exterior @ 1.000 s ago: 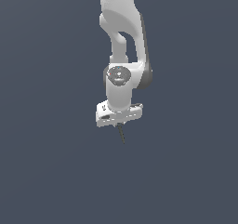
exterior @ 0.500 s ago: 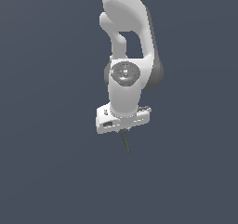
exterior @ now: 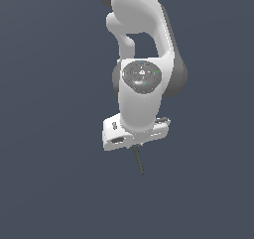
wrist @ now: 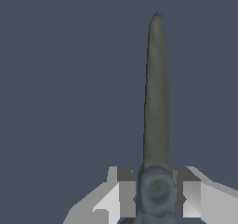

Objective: Pick up the object and move it to a goal position.

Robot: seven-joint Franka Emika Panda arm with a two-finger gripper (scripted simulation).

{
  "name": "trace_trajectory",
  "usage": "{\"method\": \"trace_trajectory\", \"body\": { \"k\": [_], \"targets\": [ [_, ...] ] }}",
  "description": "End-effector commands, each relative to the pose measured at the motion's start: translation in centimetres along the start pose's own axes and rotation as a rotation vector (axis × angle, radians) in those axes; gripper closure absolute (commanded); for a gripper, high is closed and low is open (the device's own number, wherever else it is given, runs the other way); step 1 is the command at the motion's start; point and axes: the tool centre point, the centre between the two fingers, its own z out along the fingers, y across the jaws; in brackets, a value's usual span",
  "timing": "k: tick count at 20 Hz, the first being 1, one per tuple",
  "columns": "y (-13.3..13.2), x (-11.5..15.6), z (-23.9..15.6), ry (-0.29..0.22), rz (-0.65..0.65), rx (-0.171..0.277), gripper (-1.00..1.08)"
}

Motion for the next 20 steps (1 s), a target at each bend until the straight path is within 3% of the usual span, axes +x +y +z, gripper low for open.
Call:
{"method": "trace_trajectory", "body": {
  "k": [1, 20],
  "targets": [
    [0.0, 1.0, -0.8, 0.0, 0.0, 0.0, 1.08],
    [0.1, 5.0, -3.9, 0.0, 0.001, -0.001, 1.08]
  ]
}}
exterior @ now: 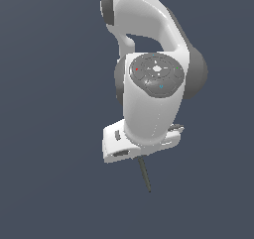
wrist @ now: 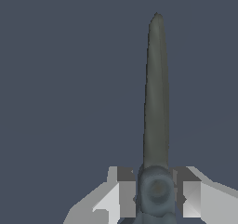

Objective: Pick up the object and move it to a goal position.

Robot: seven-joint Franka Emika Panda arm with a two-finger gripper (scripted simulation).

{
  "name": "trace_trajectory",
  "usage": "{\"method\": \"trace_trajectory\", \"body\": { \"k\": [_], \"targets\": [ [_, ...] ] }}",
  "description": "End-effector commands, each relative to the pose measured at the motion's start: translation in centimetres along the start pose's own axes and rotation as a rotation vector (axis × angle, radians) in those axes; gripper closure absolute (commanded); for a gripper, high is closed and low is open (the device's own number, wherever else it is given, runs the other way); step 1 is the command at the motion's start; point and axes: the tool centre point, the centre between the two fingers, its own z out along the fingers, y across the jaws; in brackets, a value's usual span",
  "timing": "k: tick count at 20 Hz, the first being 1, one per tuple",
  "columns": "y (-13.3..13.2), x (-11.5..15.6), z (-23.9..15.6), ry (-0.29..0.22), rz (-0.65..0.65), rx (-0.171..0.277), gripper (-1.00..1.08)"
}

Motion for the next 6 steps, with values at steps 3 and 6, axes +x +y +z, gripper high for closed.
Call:
{"method": "trace_trajectory", "body": {
  "k": [3, 6],
  "targets": [
    [0.02, 0.29, -0.26, 0.001, 0.0, 0.0, 1.08],
    [0.02, 0.34, -0.3, 0.001, 0.0, 0.0, 1.08]
  ]
}}
